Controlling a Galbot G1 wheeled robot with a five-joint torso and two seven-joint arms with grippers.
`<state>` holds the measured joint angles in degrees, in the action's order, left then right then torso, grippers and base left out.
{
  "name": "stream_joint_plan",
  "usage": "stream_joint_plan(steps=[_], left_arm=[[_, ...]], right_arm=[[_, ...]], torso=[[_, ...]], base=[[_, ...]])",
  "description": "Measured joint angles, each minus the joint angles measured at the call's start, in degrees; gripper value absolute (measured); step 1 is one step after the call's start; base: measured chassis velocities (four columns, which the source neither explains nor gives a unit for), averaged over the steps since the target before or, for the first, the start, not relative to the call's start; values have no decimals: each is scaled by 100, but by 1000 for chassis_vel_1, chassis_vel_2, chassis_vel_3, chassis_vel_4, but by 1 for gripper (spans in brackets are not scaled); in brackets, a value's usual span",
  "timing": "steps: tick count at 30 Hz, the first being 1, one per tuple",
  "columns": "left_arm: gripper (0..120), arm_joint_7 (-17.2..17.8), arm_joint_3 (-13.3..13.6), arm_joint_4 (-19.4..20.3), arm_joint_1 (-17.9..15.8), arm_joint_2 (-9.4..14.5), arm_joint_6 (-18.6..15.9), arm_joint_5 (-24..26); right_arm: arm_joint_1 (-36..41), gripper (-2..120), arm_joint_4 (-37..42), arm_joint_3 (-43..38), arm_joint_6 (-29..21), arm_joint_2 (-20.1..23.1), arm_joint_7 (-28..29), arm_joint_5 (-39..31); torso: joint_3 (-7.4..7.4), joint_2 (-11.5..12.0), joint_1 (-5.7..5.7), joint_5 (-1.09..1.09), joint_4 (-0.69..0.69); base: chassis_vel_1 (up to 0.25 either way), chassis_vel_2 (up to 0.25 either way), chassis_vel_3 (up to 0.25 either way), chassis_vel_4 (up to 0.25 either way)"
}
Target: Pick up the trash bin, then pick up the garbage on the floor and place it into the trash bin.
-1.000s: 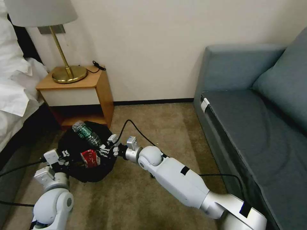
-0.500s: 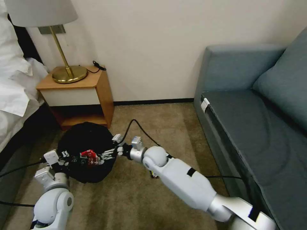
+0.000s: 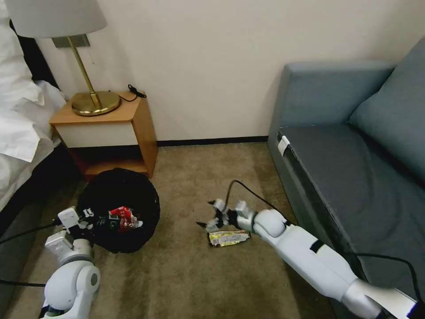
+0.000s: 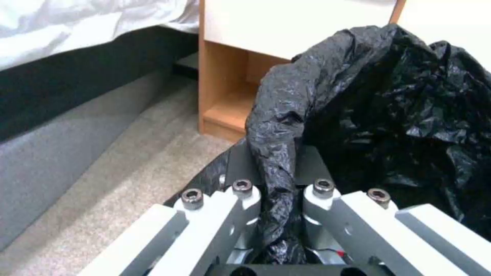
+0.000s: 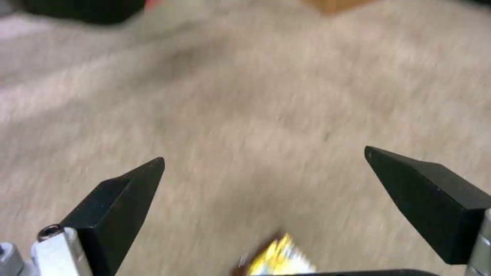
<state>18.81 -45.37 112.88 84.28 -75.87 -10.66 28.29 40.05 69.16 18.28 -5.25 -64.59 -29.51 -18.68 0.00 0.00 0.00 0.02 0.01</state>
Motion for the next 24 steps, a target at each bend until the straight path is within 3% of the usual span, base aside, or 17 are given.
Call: stream_joint_plan(steps=[15,24], left_arm=[[5,-35,-75,140,330,8,38,-8],[5,-40,-73,235,416,10,39,-20]], right_arm=[[272,100,-1443,-385,260,-319,9,610],[364,100,-1766,-567,393,-438,18,805]], torso=[[0,0,0,-2,-2],[0,1,0,-2,-1]], base=[[0,0,0,0],[0,0,0,0]])
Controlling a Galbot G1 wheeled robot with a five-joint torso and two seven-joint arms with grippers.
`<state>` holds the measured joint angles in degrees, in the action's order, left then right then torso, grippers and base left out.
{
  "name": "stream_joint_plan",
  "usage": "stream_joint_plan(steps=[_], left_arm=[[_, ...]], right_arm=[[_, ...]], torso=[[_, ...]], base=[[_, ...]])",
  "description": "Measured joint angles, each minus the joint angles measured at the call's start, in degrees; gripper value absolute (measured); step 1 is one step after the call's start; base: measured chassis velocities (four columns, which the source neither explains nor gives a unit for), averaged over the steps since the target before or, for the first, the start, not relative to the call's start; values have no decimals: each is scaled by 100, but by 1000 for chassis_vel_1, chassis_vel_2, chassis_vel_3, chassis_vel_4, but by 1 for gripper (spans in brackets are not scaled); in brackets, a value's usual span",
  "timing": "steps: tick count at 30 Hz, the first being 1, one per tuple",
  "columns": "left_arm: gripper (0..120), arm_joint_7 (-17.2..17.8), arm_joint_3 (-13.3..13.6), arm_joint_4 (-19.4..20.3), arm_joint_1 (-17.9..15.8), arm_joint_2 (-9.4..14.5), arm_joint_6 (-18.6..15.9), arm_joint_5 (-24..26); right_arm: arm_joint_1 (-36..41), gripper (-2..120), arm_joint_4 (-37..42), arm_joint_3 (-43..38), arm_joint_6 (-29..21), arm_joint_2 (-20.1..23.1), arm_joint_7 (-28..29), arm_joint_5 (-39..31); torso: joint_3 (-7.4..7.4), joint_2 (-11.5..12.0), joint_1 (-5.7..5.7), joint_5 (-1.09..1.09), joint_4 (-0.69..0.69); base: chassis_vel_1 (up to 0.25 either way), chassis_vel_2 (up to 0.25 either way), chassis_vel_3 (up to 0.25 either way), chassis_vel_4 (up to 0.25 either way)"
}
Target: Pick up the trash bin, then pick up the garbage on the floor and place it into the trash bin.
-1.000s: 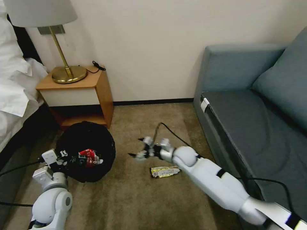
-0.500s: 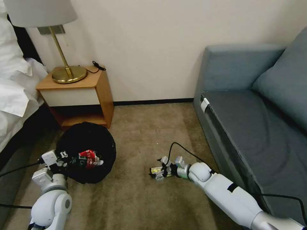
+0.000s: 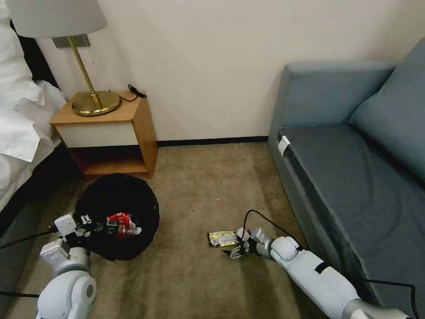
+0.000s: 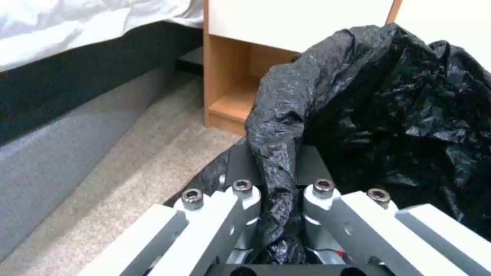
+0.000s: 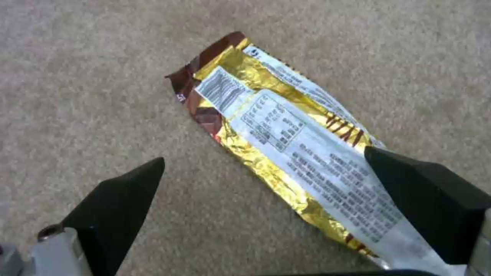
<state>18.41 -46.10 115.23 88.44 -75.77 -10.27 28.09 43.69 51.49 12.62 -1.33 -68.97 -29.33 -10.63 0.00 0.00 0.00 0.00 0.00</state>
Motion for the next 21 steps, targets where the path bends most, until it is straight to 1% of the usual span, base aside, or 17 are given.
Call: stream_joint_plan(steps=[3,11,12,13,14,15,16,17,20,21], left_arm=[[5,-1,15,85,62,-8,0,-8],[5,-6,12,106,139,-29,15,-15],[5,-8,12,106,147,-38,25,-17],[5,-8,12,106,147,-38,25,-17],[5,-9,12,106,149,-46,31,-18],[5,-12,14,106,162,-72,51,-25],[5,-14,16,106,166,-81,59,-27],[5,-14,16,106,166,-81,59,-27],[5,-19,17,111,211,-96,80,-34],[5,-19,17,111,211,-96,80,-34]], right_arm=[[-19,100,-100,-37,27,-22,-2,2],[-91,99,-293,-125,69,-48,-36,59],[-91,95,-308,-145,71,-51,-60,85],[-91,95,-308,-145,71,-51,-60,85],[-90,92,-313,-159,73,-54,-76,102],[-82,80,-329,-189,78,-60,-143,168],[-73,76,-335,-197,85,-61,-167,198],[-73,76,-335,-197,85,-61,-167,198],[-44,62,-358,-258,112,-67,-210,262],[-44,62,-358,-258,112,-67,-210,262]], torso=[[0,0,0,1,0],[0,0,0,0,0],[0,0,0,0,0],[0,0,0,0,0],[0,1,0,0,0],[0,1,0,0,0],[0,1,0,0,0],[0,1,0,0,0],[0,0,0,0,0],[0,0,0,0,0]], base=[[0,0,0,0],[0,0,0,0],[0,0,0,0],[0,0,0,0],[0,0,0,0],[0,0,0,0],[0,0,0,0],[0,0,0,0],[0,0,0,0],[0,0,0,0]])
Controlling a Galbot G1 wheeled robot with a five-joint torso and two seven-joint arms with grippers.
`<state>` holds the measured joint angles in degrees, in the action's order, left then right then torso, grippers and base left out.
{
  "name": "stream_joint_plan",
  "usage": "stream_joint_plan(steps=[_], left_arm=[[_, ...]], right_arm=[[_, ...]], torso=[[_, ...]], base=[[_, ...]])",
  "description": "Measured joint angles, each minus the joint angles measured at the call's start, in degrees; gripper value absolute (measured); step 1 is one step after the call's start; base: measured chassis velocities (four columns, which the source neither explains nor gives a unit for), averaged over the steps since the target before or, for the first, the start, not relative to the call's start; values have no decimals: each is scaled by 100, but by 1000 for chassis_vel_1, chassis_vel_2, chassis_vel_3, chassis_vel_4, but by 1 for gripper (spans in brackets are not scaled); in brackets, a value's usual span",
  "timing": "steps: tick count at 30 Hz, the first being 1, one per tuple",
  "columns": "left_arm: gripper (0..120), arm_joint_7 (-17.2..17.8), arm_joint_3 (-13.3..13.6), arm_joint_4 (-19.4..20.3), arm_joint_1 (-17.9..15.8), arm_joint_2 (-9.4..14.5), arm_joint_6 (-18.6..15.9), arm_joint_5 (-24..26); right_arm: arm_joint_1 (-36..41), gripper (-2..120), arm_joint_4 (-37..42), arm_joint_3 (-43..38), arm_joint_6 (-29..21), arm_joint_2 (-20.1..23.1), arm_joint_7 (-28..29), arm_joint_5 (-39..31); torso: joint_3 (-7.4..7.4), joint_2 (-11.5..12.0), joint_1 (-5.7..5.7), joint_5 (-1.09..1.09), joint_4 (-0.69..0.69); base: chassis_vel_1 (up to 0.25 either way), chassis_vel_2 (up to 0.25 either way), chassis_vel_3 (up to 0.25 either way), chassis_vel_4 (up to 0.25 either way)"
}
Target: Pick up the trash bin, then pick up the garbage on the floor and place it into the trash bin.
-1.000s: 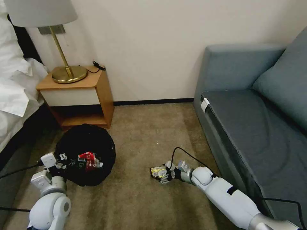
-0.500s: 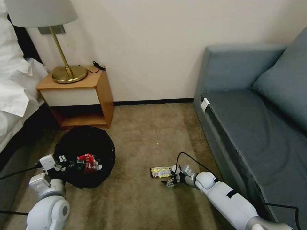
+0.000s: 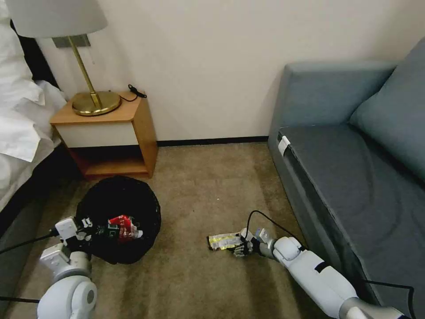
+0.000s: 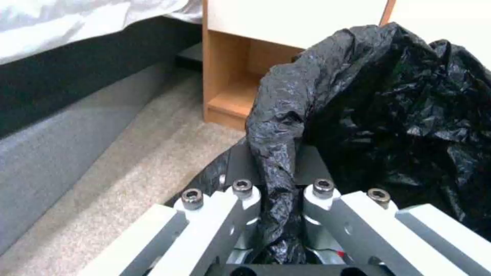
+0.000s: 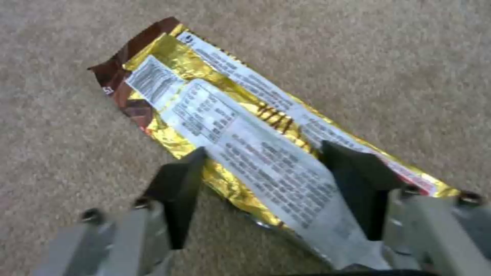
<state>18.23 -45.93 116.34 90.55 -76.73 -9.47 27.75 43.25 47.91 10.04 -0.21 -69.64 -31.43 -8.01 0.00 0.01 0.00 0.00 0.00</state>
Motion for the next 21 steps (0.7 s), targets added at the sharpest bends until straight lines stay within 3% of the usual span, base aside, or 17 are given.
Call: stream_joint_plan(steps=[2,4,7,10,12,16,21], left_arm=[[5,-5,-11,24,35,4,8,-1],[5,-5,-16,30,43,7,10,-1],[5,-7,-29,66,79,17,17,1],[5,-8,-29,82,96,17,17,2],[5,-8,-28,102,124,11,23,2],[5,-10,-25,119,175,0,35,-1],[5,-15,-26,151,235,-4,64,-3]], right_arm=[[12,51,-1,-44,9,4,-8,12],[16,49,-1,-54,11,9,-9,13],[65,33,29,-140,30,31,-10,12],[92,26,63,-191,31,33,-11,6],[134,14,113,-254,32,40,-11,0],[205,0,157,-316,38,48,-11,13],[298,0,230,-372,42,58,-9,32]], torso=[[0,0,0,0,-1],[0,0,0,0,-1],[0,0,0,0,0],[0,0,0,0,0],[0,0,0,0,0],[0,0,0,0,0],[0,0,0,0,0]], base=[[0,0,0,0],[0,0,0,0],[0,0,0,0],[0,0,0,0],[0,0,0,0],[0,0,0,0],[0,0,0,0]])
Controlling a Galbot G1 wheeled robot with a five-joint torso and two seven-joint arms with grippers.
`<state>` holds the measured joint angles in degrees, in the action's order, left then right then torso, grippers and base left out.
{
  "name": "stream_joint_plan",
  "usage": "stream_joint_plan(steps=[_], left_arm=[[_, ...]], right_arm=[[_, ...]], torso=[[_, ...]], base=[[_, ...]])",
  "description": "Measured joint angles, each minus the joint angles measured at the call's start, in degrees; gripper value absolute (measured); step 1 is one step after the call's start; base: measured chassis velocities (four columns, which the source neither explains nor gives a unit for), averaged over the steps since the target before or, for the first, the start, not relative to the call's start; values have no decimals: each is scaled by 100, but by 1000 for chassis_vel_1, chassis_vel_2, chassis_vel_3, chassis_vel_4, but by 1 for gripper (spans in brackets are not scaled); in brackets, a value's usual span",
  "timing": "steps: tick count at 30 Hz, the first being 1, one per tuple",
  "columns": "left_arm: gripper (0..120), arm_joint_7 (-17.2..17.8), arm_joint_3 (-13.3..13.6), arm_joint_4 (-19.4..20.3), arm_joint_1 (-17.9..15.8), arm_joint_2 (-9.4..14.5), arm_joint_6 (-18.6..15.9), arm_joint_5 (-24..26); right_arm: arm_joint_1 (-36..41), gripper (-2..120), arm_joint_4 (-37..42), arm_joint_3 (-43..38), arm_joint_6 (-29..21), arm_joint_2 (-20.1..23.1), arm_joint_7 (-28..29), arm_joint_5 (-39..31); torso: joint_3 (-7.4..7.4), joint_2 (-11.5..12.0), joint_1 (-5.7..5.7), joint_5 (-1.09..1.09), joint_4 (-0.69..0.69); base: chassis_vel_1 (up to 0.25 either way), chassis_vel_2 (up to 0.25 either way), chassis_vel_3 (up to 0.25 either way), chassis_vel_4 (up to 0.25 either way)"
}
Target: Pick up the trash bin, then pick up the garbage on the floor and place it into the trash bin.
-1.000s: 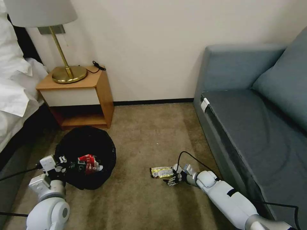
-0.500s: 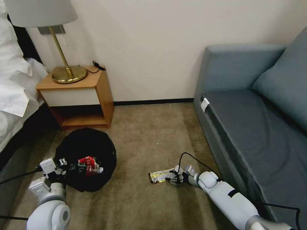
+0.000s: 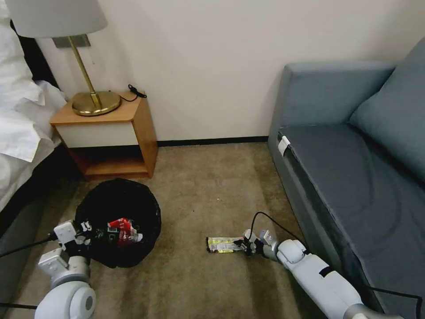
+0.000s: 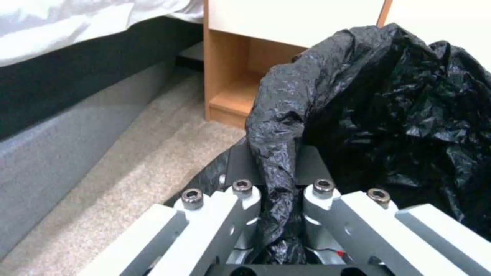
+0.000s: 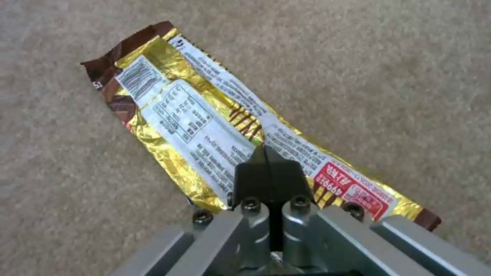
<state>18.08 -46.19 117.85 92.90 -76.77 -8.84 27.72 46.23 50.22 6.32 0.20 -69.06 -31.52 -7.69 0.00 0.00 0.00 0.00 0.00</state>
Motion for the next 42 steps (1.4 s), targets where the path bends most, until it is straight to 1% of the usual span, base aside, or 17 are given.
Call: stream_joint_plan(steps=[10,13,19,26,28,30,31,32,34,35,36,37,38,40,42], left_arm=[[5,-8,-6,-15,54,5,108,8],[5,-9,-18,-97,35,23,111,10],[5,-9,-36,-143,-9,73,111,58],[5,-9,-54,-151,-27,132,101,112],[5,-9,-57,-174,-43,149,96,115],[5,-9,-61,-189,-71,167,88,136],[5,-9,-61,-189,-71,167,88,136],[5,-9,-61,-193,-76,171,88,140],[5,-9,-61,-216,-92,186,84,156],[5,-9,-61,-216,-92,186,84,156],[5,-9,-62,-224,-97,190,84,159],[5,-10,-62,-237,-106,195,83,164],[5,-10,-62,-237,-106,195,83,164],[5,-13,-62,-257,-124,198,81,167],[5,-13,-60,-267,-144,201,75,167]], right_arm=[[73,0,91,-56,26,8,19,45],[87,0,104,-72,59,13,30,85],[87,0,94,-74,115,19,30,148],[90,0,313,24,165,178,2,363],[88,7,428,85,159,258,-59,383],[39,19,546,173,126,353,-130,389],[39,19,546,173,126,353,-130,389],[21,22,555,187,117,368,-148,389],[-57,33,564,231,90,425,-236,388],[-57,33,564,231,90,425,-236,388],[-74,36,563,239,87,433,-250,387],[-116,42,556,263,82,457,-282,379],[-116,42,556,263,82,457,-282,379],[-157,54,555,306,72,502,-392,365],[-182,62,566,348,69,545,-505,364]], torso=[[0,0,0,0,0],[0,0,0,0,0],[0,0,0,0,0],[0,0,0,0,0],[0,0,0,0,0],[0,0,0,0,0],[0,0,0,0,0],[0,0,0,0,0],[0,0,0,0,0],[0,0,0,0,0],[0,0,0,0,0],[0,0,0,0,0],[0,0,0,0,0],[0,0,0,0,0],[0,0,0,0,0]], base=[[0,0,0,0],[0,0,0,0],[0,0,0,0],[0,0,0,0],[0,0,0,0],[0,0,0,0],[0,0,0,0],[0,0,0,0],[0,0,0,0],[0,0,0,0],[0,0,0,0],[0,0,0,0],[0,0,0,0],[0,0,0,0],[0,0,0,0]])
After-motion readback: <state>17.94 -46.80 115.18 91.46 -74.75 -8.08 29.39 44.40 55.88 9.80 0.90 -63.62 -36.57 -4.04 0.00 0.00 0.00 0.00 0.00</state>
